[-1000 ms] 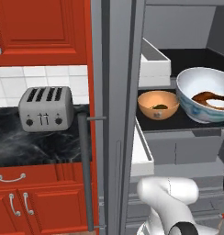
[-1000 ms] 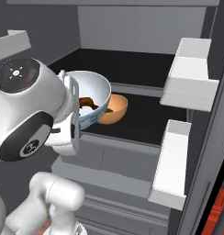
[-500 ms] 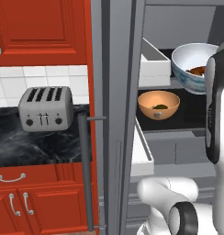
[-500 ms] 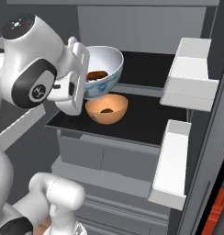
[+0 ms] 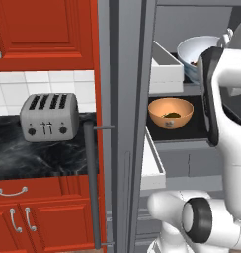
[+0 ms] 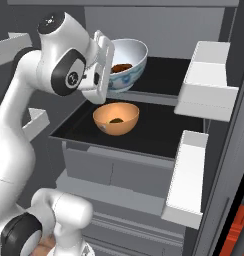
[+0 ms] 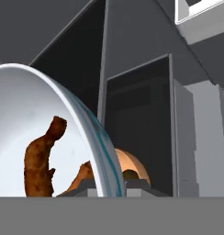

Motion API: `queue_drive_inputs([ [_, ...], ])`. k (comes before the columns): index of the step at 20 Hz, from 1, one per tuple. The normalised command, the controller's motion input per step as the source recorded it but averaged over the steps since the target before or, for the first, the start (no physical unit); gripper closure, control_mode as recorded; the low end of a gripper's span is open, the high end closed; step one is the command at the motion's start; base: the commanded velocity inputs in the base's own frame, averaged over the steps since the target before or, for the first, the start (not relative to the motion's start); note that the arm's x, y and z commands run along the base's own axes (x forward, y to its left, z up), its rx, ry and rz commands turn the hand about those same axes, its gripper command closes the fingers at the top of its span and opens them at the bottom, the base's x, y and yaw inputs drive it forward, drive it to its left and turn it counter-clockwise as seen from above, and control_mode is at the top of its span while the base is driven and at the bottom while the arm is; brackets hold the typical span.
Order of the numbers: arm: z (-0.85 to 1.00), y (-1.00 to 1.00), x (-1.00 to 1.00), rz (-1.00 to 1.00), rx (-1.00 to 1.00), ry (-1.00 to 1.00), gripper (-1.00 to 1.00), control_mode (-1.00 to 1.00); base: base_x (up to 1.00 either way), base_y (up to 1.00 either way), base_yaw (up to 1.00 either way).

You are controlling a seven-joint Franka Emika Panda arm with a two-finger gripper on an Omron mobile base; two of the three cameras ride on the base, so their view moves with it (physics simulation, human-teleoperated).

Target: Place the bowl with the avocado and lemon wedge on the second highest shelf of the fridge. Place the bowl with the chicken drumsticks on the top shelf of the fridge.

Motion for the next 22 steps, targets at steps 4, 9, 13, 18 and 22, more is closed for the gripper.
queue_drive_inputs([
  [4, -0.25, -0.14, 0.34, 0.12, 0.0, -0.02, 1.0, -1.0, 0.0, 0.0, 0.0],
  [9, -0.17, -0.02, 0.41, 0.06, 0.0, 0.0, 1.0, -1.0, 0.0, 0.0, 0.0],
  [13, 0.13, -0.04, 0.5, 0.0, 0.02, 0.0, 1.0, -1.0, 0.0, 0.0, 0.0],
  [18, 0.03, 0.06, 0.1, 0.0, 0.01, -0.01, 1.0, -1.0, 0.0, 0.0, 0.0],
  [22, -0.16, 0.0, 0.65, 0.0, 0.0, -0.08, 1.0, -1.0, 0.0, 0.0, 0.0],
])
